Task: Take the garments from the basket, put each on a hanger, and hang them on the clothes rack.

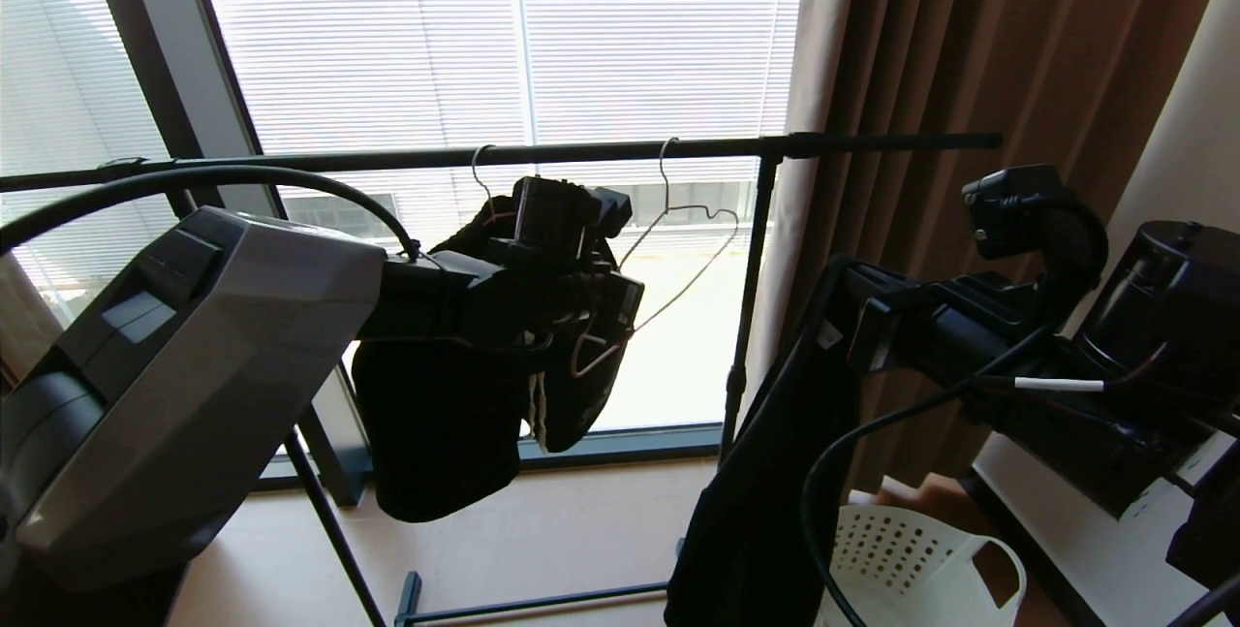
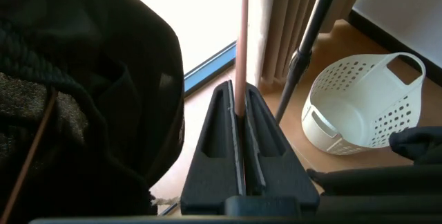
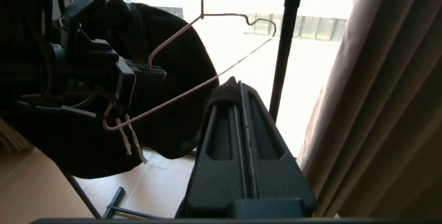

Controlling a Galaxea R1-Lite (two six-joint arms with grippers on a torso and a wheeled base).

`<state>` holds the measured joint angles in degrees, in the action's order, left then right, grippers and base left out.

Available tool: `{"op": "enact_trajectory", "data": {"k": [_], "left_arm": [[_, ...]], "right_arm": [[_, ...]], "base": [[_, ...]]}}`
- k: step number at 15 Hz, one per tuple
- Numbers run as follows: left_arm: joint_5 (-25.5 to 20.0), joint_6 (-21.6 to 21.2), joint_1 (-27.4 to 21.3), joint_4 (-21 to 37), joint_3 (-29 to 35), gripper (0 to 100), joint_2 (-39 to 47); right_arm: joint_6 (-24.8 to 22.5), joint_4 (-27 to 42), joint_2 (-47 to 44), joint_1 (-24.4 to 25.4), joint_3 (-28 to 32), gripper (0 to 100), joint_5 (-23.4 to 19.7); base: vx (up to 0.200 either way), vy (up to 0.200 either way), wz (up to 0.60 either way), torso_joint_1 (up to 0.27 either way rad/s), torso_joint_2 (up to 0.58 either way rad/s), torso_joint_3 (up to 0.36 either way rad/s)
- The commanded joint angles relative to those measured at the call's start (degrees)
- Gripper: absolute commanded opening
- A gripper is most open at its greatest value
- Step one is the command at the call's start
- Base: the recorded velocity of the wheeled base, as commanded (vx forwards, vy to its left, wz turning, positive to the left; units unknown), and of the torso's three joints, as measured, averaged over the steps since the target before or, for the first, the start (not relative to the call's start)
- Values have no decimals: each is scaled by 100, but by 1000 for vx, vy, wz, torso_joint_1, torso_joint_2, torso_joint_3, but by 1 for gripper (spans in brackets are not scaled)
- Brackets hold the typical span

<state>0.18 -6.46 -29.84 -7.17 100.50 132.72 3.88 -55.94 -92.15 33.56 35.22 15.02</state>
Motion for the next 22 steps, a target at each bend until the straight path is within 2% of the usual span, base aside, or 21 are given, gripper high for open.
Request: {"op": "enact_trajectory", "data": {"k": [1,8,11,14,19,22], "left_arm": [[8,4,31,-4,57,0,-27],[26,-4,31,5,-13,0,-528],[34,-22,22,5,-417,0,-914],[43,-259,-4,-4,-1199,0,-1565],[70,-294,-22,-48,-2500,0,-2901],[-9,-329,-171,-57,-4276,0,-4369]], "right_arm": [[-1,4,-40,1,-6,0,1],[-1,4,-49,1,29,0,1],[-1,4,-49,1,29,0,1],[-1,4,-58,1,11,0,1],[-19,22,-58,1,-6,0,10],[-563,57,-40,-7,-15,0,63]], "base": [[0,0,0,0,0,0],[0,0,0,0,0,0],[0,0,0,0,0,0],[0,0,0,0,0,0],[0,0,0,0,0,0],[0,0,0,0,0,0]]}}
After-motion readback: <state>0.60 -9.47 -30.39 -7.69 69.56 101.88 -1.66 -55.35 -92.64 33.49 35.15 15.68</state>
